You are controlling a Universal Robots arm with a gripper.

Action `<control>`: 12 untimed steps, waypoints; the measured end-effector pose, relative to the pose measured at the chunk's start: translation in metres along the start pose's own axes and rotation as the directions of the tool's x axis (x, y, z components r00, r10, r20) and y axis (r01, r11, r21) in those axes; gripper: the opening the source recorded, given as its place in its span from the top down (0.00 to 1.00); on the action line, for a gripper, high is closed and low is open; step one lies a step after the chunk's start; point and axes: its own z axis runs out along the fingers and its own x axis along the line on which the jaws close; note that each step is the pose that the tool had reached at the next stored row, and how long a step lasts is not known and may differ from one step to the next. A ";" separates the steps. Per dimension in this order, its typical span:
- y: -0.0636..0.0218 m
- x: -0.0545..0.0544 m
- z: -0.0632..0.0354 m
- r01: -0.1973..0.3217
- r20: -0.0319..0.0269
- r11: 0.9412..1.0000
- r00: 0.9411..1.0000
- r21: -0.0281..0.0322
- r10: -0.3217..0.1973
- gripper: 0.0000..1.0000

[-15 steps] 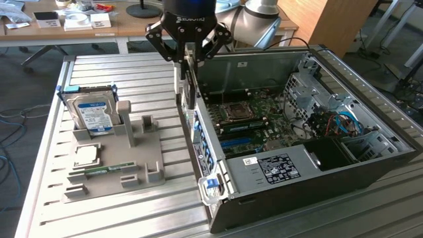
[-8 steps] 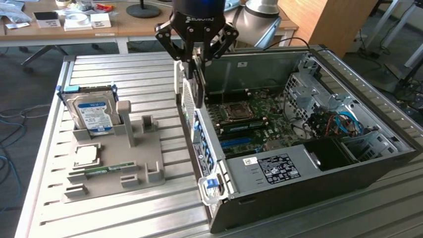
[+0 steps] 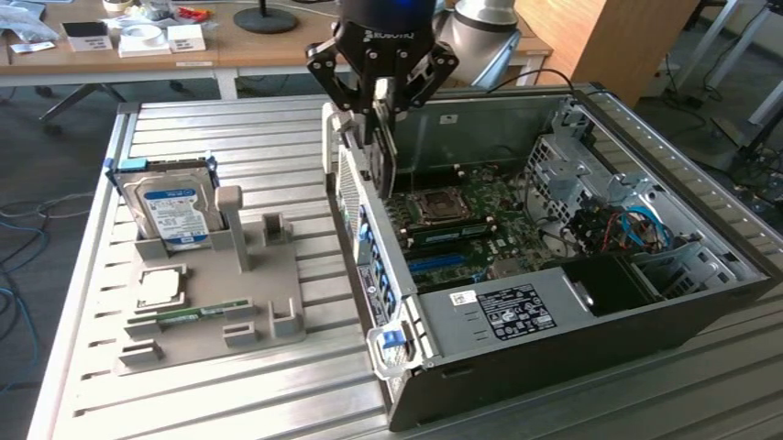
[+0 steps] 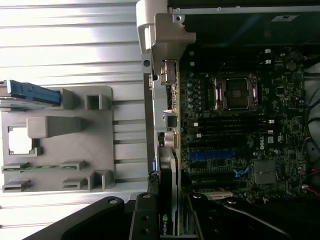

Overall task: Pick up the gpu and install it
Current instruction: 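Pick up the gpu and move the gpu toward the slot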

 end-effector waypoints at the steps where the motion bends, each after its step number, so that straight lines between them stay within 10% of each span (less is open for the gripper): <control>1: 0.0002 -0.002 0.0001 0.000 0.000 1.000 1.000 0.000 0.000 0.73; 12: 0.0018 -0.025 0.0007 0.000 0.000 1.000 1.000 0.000 0.000 0.73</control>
